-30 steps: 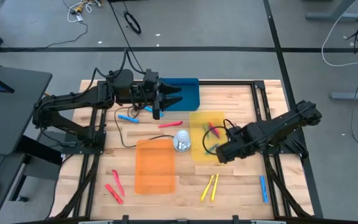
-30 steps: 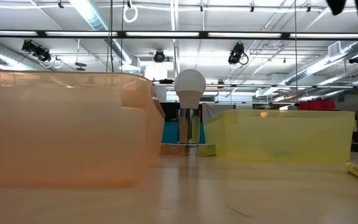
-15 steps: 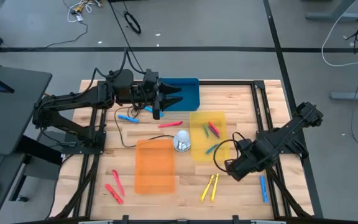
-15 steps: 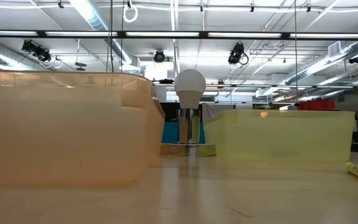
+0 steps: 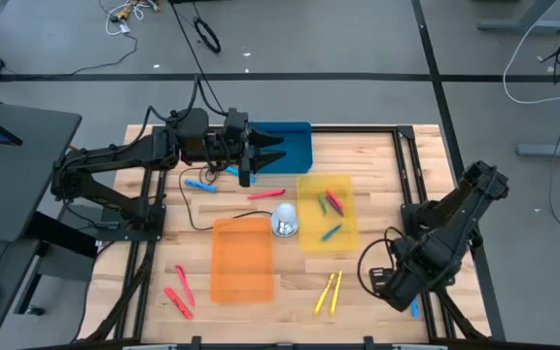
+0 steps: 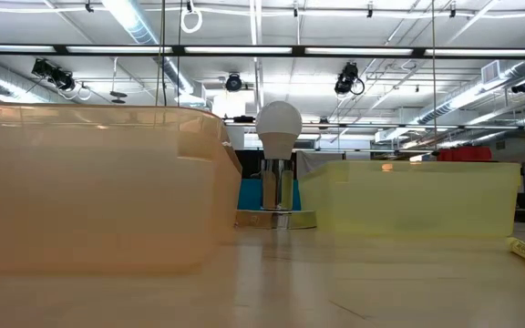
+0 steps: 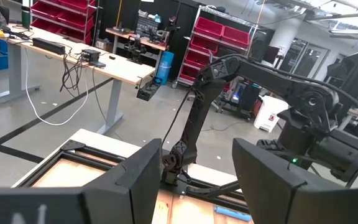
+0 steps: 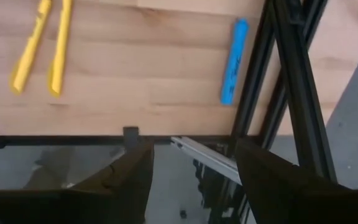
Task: Pick & Place Markers
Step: Put the bottom blue highlighter pen into the orange bin
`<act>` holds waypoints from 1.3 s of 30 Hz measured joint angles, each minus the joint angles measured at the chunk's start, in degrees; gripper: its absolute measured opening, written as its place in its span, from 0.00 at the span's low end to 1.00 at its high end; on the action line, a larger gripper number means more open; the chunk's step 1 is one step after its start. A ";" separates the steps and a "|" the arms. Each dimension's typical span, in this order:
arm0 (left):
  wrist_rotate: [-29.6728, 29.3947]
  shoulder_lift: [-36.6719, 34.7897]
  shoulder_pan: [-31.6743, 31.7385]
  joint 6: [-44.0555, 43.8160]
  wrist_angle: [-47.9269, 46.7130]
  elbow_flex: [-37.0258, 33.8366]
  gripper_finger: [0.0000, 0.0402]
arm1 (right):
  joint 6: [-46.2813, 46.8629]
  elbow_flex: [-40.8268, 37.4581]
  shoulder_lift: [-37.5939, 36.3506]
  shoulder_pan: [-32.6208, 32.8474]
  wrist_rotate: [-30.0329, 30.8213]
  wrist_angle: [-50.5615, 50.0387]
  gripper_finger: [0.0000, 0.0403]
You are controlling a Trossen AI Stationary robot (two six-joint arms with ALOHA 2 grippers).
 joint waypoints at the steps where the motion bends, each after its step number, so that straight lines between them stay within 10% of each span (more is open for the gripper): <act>1: -0.01 0.00 0.01 0.00 0.00 -0.02 0.50 | 0.58 0.00 0.00 0.38 -0.29 0.17 0.57; 14: -0.03 0.00 -0.01 0.02 0.00 -0.02 0.50 | 1.95 -1.41 0.00 0.98 -2.40 0.90 0.57; 39: -0.03 0.00 0.00 0.11 -0.70 -0.02 0.50 | -3.84 -30.33 0.04 -0.03 -11.85 19.07 0.57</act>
